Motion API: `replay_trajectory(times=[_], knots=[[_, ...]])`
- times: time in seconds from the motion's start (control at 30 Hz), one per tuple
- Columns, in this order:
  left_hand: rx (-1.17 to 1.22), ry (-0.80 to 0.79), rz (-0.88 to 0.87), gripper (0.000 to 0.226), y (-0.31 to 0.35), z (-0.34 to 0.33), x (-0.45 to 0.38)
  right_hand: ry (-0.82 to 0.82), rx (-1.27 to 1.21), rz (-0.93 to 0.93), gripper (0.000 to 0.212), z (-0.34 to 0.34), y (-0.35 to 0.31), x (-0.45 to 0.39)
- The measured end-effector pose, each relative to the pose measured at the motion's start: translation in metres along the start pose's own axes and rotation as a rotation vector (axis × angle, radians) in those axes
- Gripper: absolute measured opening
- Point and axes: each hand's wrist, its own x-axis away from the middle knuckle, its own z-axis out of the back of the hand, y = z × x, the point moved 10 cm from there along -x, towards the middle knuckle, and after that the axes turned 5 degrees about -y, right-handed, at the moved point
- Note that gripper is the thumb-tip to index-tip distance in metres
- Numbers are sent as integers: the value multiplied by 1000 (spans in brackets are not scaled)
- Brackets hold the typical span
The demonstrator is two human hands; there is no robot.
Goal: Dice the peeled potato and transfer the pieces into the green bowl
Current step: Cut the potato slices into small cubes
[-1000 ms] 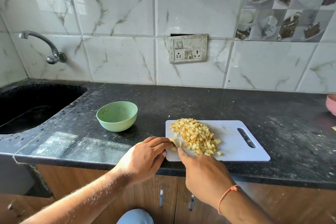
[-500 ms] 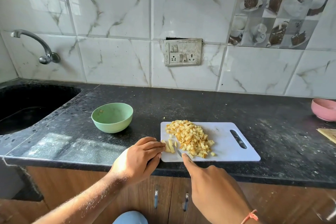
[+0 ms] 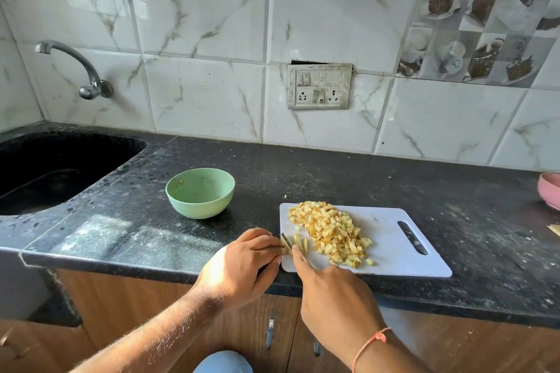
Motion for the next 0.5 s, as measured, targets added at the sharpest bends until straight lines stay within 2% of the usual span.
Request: replay_trajectory(times=[0.23, 0.5], knots=[[-12, 1, -23, 29, 1, -1, -1, -43, 83, -9, 72, -8, -7, -11], [-73, 23, -56, 29, 6, 0, -1, -72, 34, -15, 73, -14, 0, -11]])
